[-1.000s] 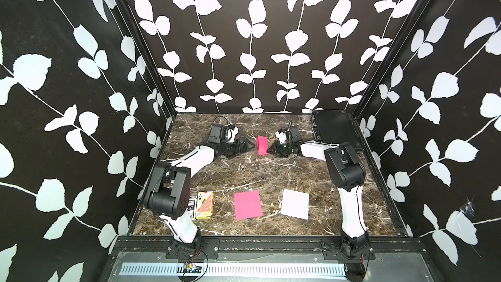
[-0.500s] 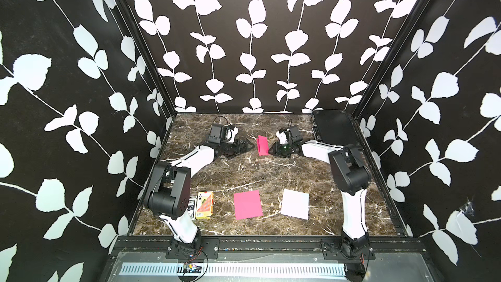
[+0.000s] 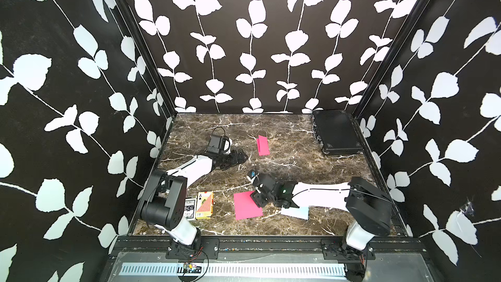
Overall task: Fold the square paper along the opposite sides
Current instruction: Pick up the paper from the center of the board.
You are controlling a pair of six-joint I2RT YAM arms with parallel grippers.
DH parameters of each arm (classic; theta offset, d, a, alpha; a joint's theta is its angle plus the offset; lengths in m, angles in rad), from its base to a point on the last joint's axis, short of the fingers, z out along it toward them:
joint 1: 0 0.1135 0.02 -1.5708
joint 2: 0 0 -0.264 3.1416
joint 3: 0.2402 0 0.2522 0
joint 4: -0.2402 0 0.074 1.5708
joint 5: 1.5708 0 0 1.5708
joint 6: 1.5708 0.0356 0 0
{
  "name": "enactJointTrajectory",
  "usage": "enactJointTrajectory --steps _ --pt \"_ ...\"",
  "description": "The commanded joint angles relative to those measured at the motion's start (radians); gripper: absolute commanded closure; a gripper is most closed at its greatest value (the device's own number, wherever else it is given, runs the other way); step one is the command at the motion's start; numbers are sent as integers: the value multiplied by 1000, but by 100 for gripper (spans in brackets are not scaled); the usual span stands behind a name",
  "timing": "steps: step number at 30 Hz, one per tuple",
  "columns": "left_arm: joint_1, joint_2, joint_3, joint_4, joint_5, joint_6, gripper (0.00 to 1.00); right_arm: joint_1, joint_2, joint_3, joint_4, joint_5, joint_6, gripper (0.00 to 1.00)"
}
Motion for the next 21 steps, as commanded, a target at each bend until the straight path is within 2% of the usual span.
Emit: enactJointTrajectory --steps 1,6,12,21 --pt "-5 -59 -28 -18 -36 -9 6 17 33 -47 34 172 -48 27" --pt "-4 -53 -26 -30 -19 -3 6 15 63 -82 68 231 -48 26" --pt "-5 -46 -13 -49 -15 9 8 -40 70 -103 100 251 -61 27" --pt "-9 -16 -36 -46 30 12 11 -141 54 -99 139 140 -149 27"
